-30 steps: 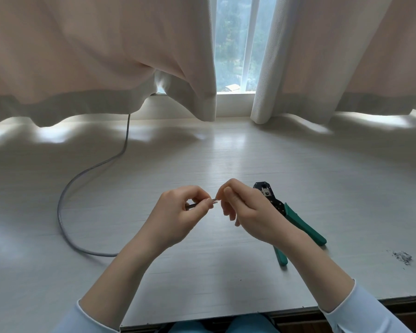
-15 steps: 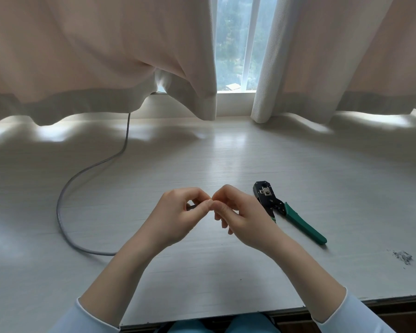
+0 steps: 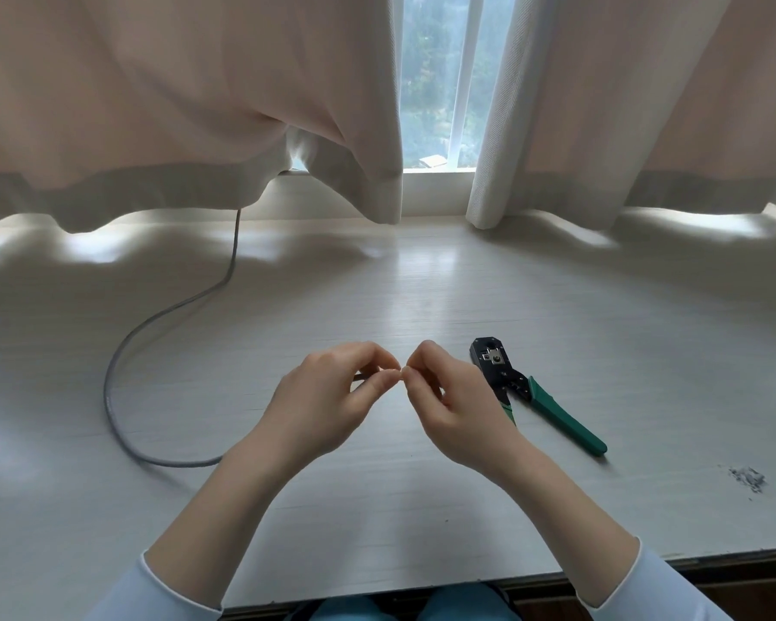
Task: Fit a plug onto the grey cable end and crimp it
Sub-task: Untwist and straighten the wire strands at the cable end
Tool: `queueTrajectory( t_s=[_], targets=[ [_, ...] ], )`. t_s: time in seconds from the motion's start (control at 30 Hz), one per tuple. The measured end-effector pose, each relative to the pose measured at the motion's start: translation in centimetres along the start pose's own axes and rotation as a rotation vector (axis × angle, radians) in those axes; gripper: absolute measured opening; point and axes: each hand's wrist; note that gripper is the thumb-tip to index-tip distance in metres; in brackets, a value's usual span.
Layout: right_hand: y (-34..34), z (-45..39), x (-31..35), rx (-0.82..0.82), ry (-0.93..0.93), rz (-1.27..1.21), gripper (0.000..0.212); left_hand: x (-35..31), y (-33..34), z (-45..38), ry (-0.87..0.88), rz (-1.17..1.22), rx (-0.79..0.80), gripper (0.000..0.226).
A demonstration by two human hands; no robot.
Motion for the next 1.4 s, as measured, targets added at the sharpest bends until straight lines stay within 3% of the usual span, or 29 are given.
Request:
queueTrajectory(
  t_s=[0.37,0.93,1.23,1.4],
  targets=[
    [-0.6,-0.3,0.4,-0.010,0.074,-0.249,0.019,-0.1,0.1,0.1,-0.013,0.280,-0.061,0.007],
    [-0.9,-0.6,0.2,0.091,0.086,-0.317,0.014,-0.7,-0.3,0.2,-0.031,0.401,0.002,0.011],
    [-0.6,-0.4,0.0,0.040,-0.122,0.106,0.014,-0.6,0.6,0.5,-0.084,0.240,-0.100,0.009],
    [-0.3,-0.4,0.2,-0.015,-0.079,0.058,0.014,-0.9,0.7,0.4,-0.082,0.145,-0.115,0.011]
  ],
)
Point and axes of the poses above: each hand's wrist, its own z-axis away from the middle knuckle, its own y-axis out of the palm, x = y × z, and after that the axes turned 7 degrees about -y, right-handed
